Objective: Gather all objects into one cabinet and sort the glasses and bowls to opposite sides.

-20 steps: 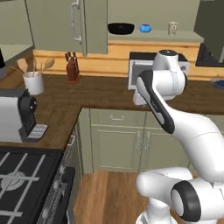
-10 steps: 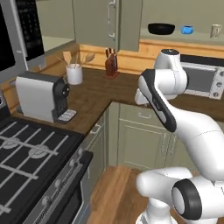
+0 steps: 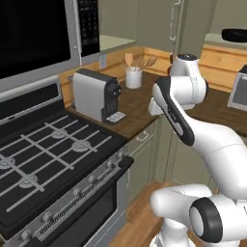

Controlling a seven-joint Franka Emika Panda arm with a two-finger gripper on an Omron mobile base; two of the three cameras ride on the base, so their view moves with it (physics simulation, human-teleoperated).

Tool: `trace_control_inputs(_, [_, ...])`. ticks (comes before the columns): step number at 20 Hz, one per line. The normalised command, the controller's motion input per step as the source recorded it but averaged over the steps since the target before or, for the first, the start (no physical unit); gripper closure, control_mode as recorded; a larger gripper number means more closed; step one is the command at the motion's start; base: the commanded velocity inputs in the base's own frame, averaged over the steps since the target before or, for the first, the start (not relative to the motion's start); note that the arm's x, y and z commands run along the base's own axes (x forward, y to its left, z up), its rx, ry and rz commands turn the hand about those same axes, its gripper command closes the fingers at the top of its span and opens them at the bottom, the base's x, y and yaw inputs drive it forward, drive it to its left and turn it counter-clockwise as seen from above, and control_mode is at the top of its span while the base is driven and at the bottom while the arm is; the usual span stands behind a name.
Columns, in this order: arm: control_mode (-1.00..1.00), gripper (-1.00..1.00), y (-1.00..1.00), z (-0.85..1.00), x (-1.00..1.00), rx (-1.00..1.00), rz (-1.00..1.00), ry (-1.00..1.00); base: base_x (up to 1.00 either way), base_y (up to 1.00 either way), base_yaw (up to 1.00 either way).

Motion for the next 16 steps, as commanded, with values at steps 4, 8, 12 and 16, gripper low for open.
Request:
trace_control_inputs(4, [1.0, -1.0, 0.0, 0.0, 0.0, 0.0, 0.0, 0.0, 0.31, -0.48, 0.44])
trace_control_inputs(8, [1.0, -1.0, 0.0, 0.0, 0.0, 0.0, 0.0, 0.0, 0.53, -0.51, 0.4])
trace_control_inputs(12, [1.0, -1.0, 0.0, 0.0, 0.0, 0.0, 0.0, 0.0, 0.65, -0.47, 0.37])
trace_control_inputs(16, [1.0, -1.0, 0.0, 0.0, 0.0, 0.0, 0.0, 0.0, 0.65, -0.14, 0.36])
